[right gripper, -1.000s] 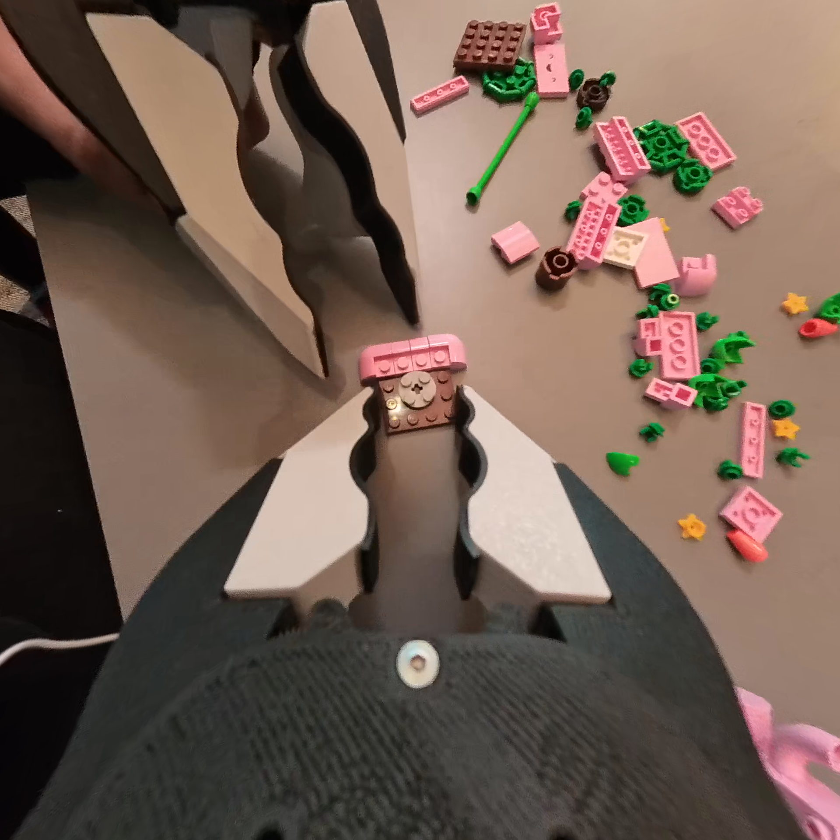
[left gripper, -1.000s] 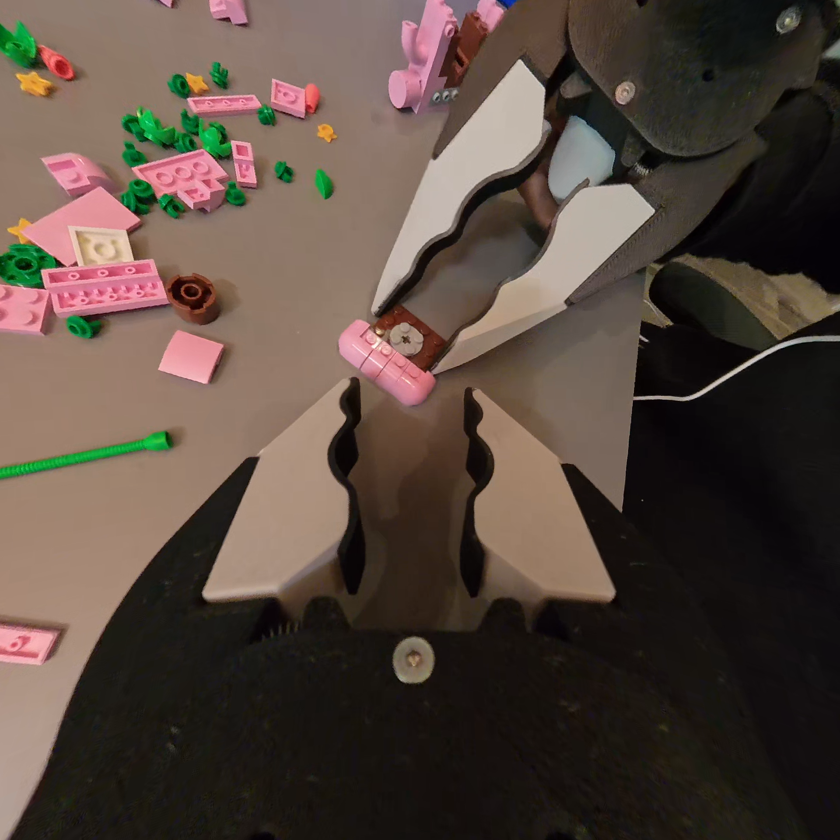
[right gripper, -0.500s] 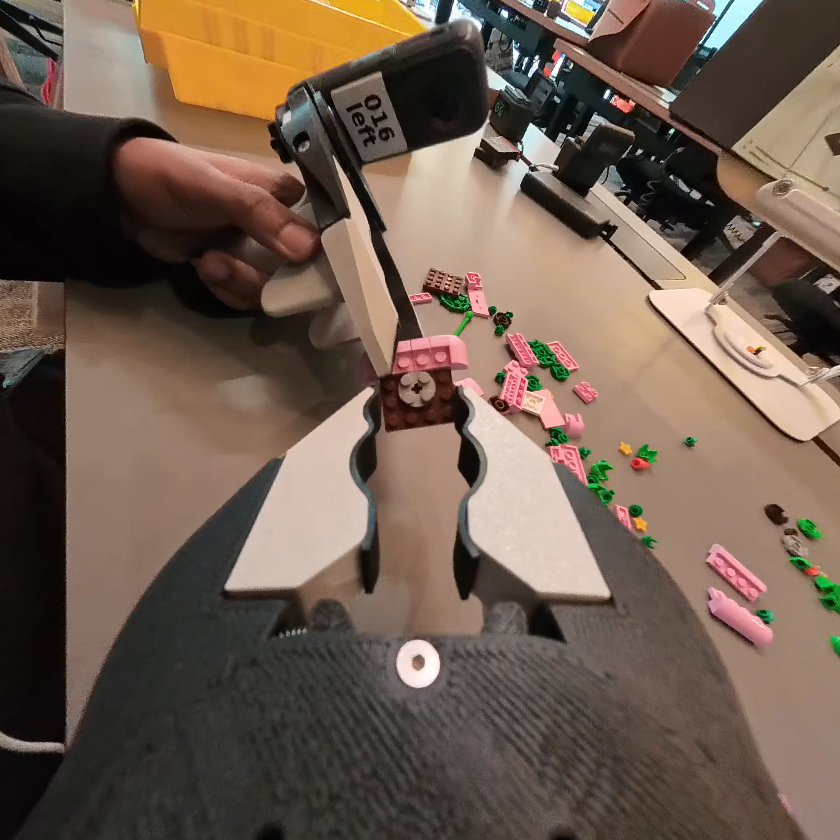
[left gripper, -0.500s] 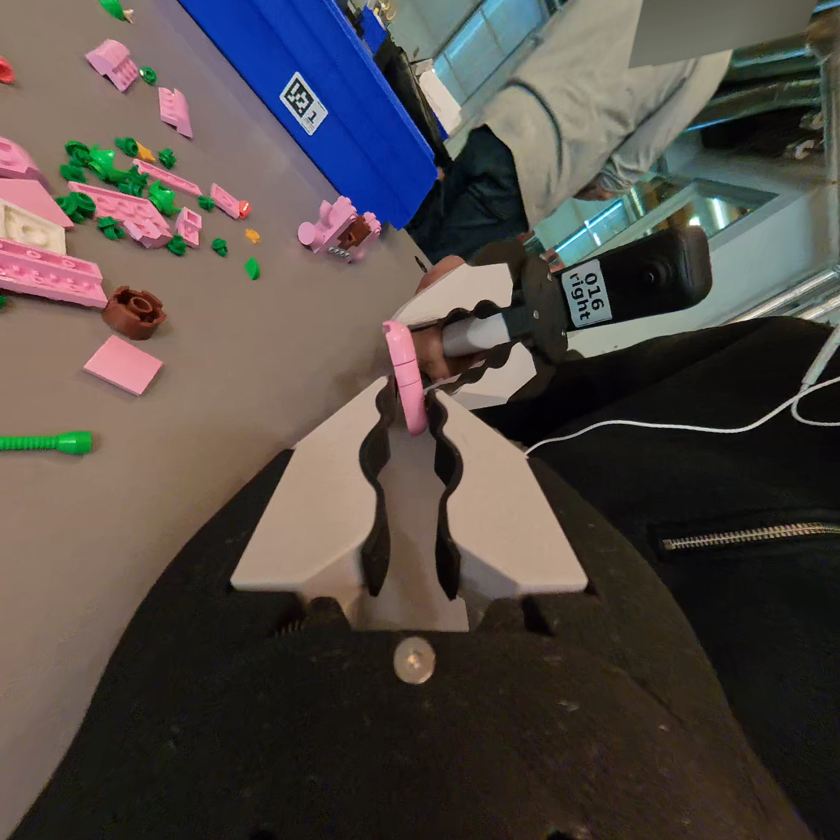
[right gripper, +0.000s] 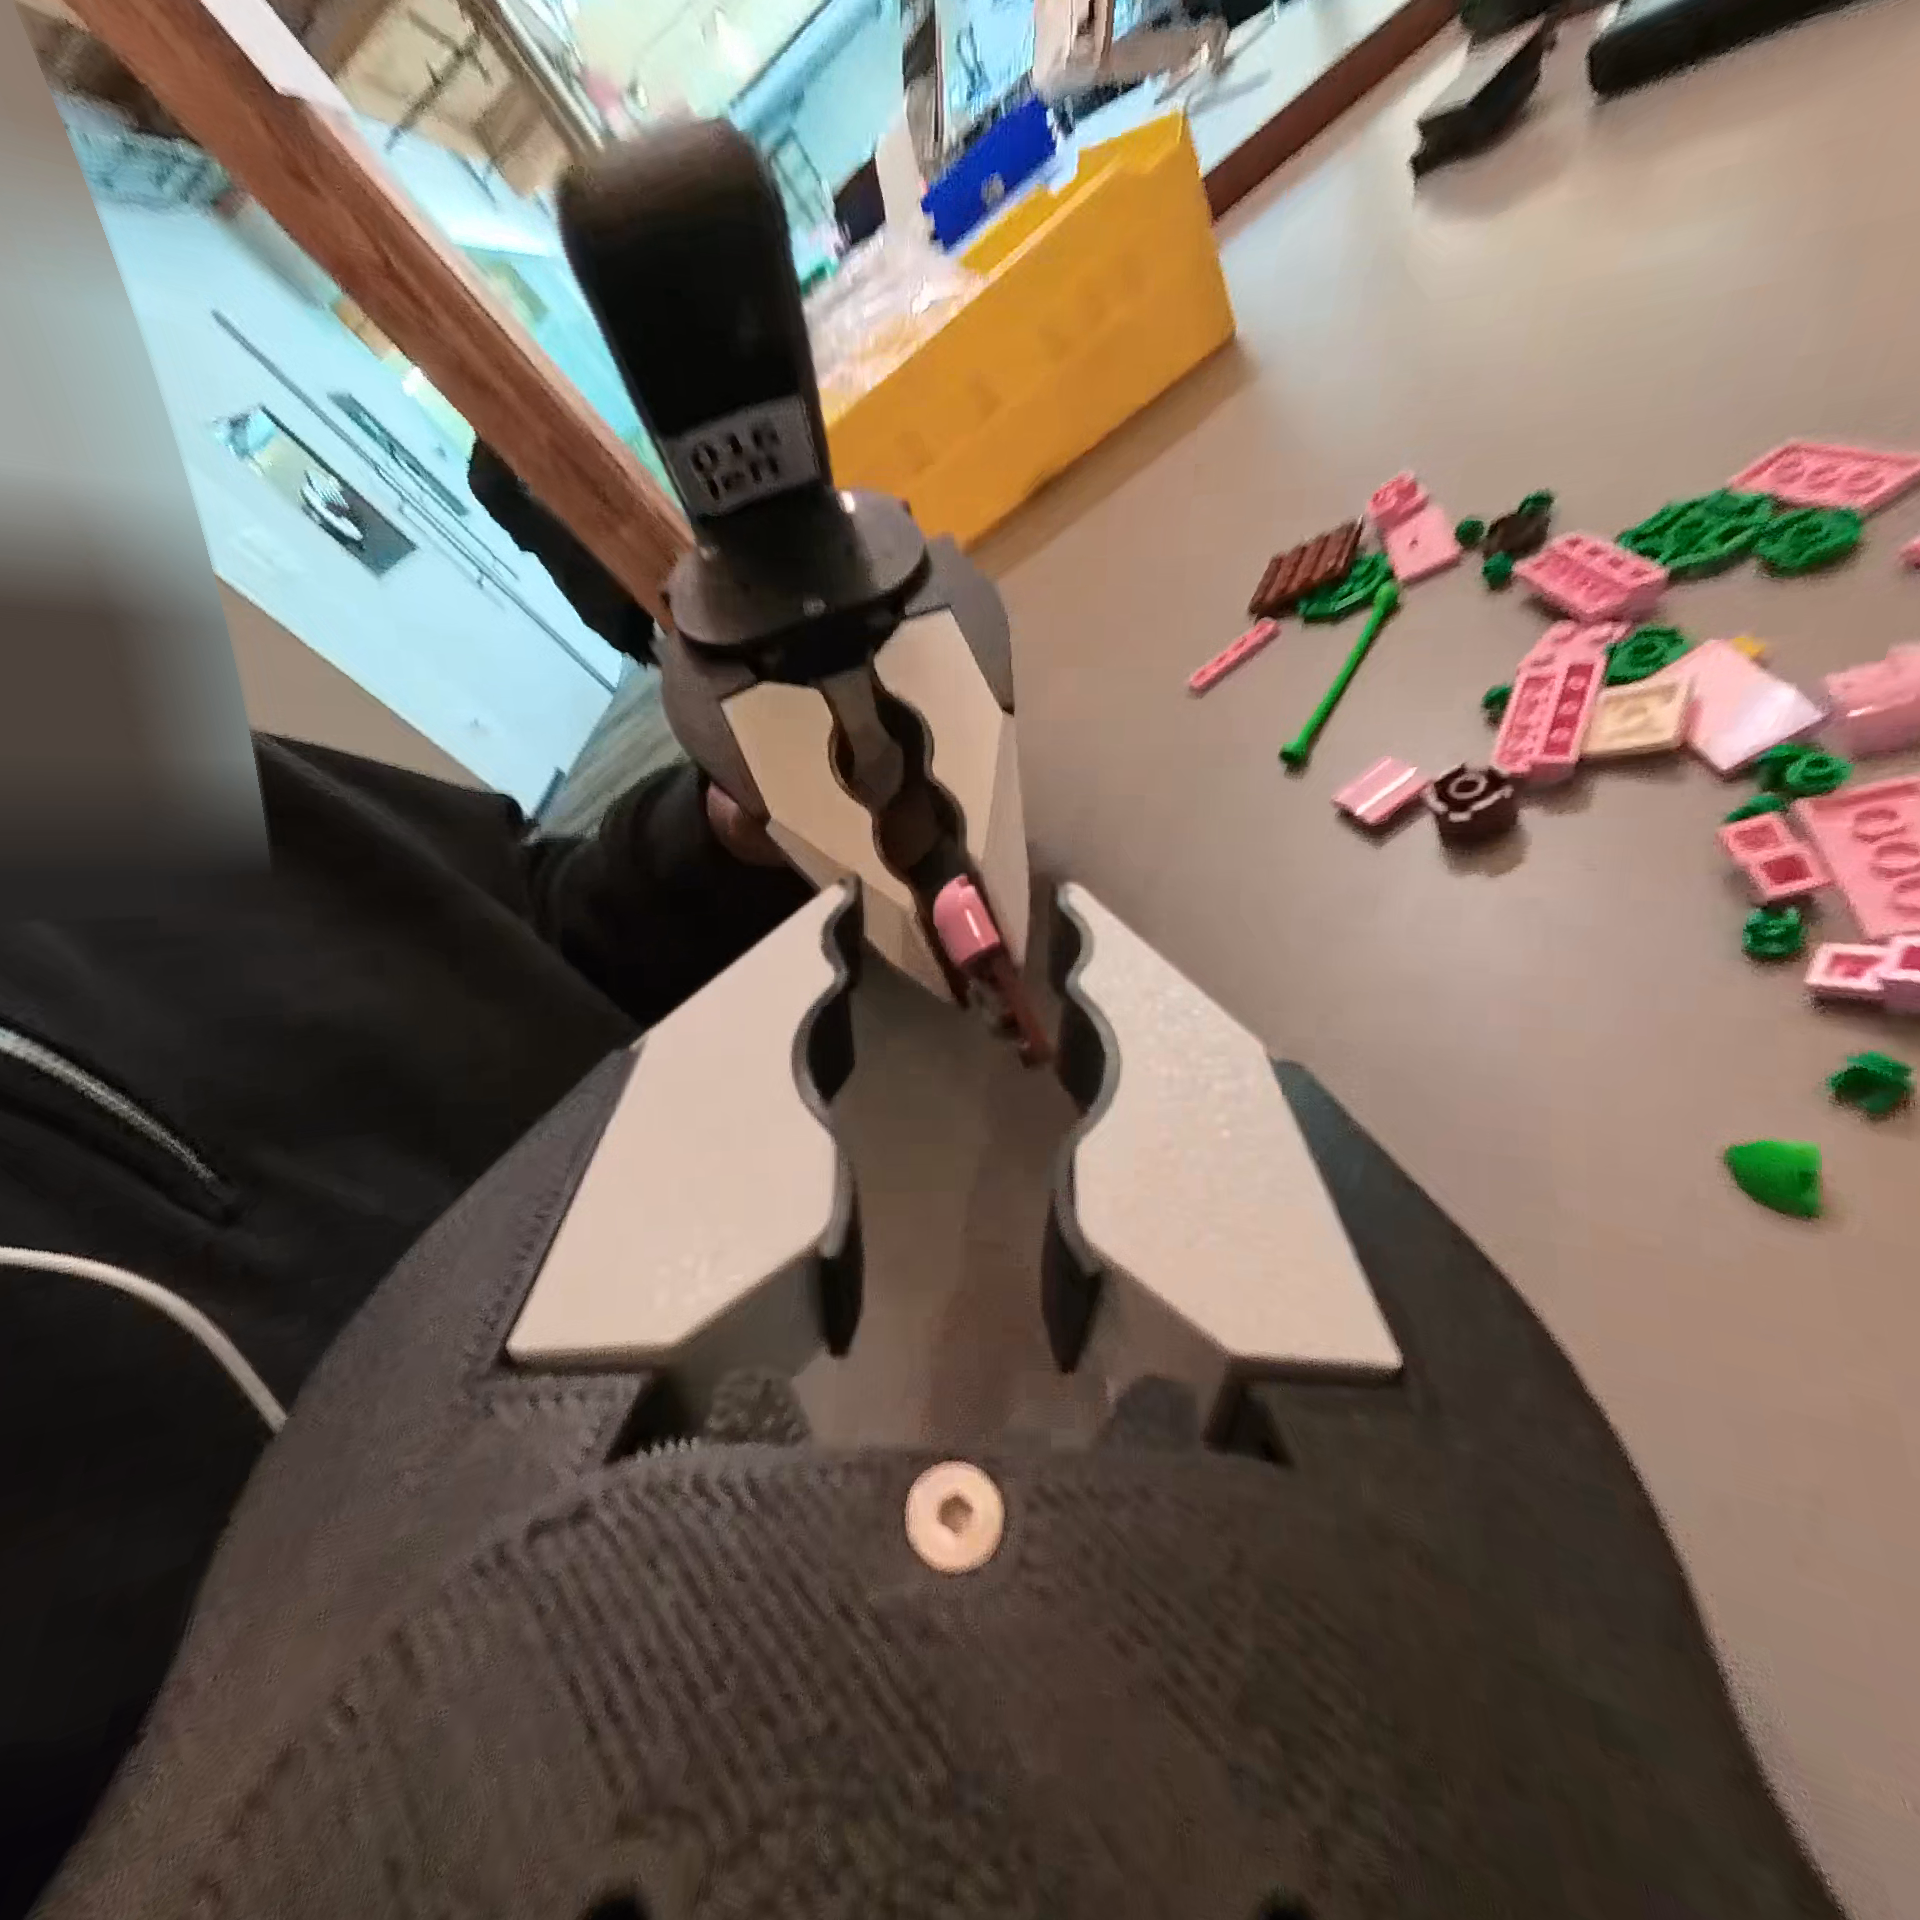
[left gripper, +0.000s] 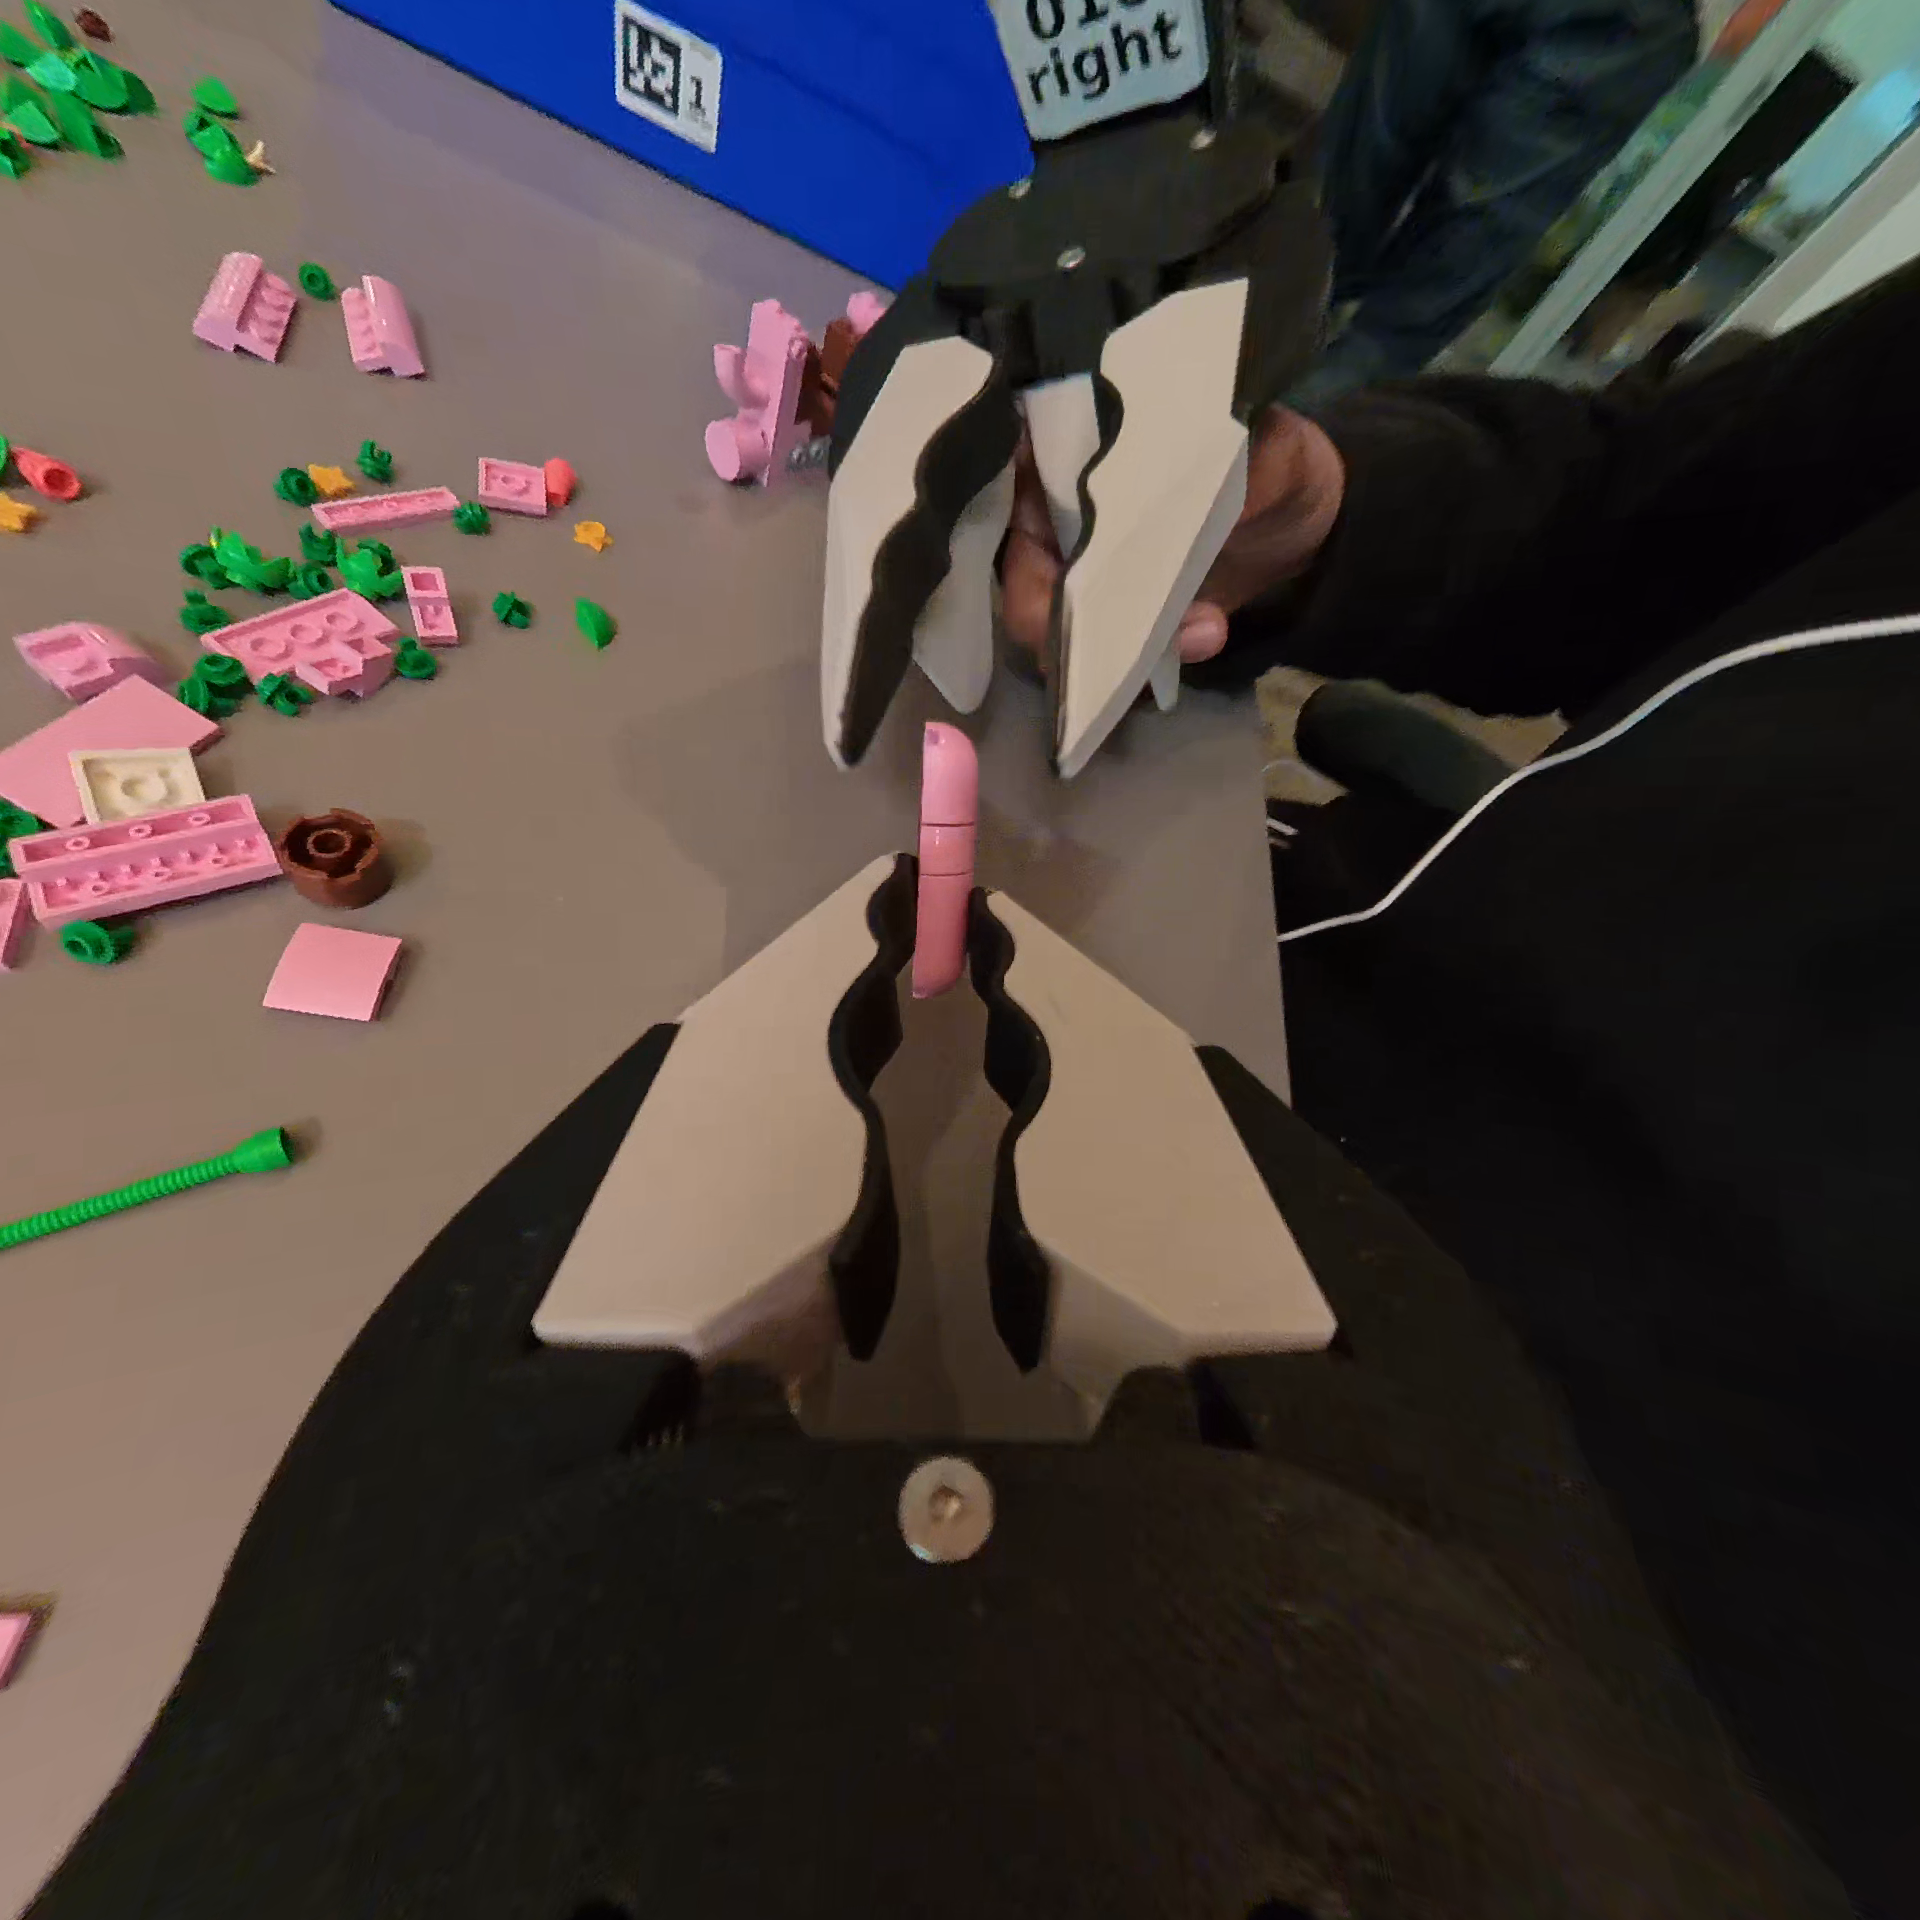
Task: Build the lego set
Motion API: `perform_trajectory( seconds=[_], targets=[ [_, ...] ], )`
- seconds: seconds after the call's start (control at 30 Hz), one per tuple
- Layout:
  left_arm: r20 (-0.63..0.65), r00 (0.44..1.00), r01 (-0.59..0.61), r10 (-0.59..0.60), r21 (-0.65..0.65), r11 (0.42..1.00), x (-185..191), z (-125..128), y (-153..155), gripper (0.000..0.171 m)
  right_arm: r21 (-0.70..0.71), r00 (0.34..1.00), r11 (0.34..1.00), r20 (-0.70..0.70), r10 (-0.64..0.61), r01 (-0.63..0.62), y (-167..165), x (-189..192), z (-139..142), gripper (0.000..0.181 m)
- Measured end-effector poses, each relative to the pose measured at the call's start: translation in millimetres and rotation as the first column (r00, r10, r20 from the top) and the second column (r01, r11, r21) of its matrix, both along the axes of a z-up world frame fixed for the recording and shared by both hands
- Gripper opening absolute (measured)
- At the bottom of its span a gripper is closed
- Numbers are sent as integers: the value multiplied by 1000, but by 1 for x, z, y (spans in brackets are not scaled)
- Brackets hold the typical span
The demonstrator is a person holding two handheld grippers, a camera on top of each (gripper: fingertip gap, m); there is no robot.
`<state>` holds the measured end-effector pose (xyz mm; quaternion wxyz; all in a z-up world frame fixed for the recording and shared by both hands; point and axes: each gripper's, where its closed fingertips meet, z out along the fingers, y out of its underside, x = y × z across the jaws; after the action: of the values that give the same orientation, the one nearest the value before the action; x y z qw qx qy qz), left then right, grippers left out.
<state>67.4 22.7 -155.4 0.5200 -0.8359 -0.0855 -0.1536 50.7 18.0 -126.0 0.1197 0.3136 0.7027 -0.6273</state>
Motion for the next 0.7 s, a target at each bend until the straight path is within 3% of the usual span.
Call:
perform_trajectory(
  seconds=[0.17,0.3,0.4,0.7],
  targets=[
    [-55,998,11,-15,-71,997,4,-10,2,7,106,999,994,15,39,-41,-2,7,-18,12],
    [-91,995,18,-29,-120,993,6,-18,2,7,105,991,988,83,101,-110,-1,15,-22,21],
    [-122,991,34,-54,-159,987,9,-23,3,7,168,988,976,85,128,-141,2,19,-32,12],
    [-114,991,45,-64,-161,986,11,-24,3,7,224,972,947,88,216,-230,1,24,-31,16]
  ],
)
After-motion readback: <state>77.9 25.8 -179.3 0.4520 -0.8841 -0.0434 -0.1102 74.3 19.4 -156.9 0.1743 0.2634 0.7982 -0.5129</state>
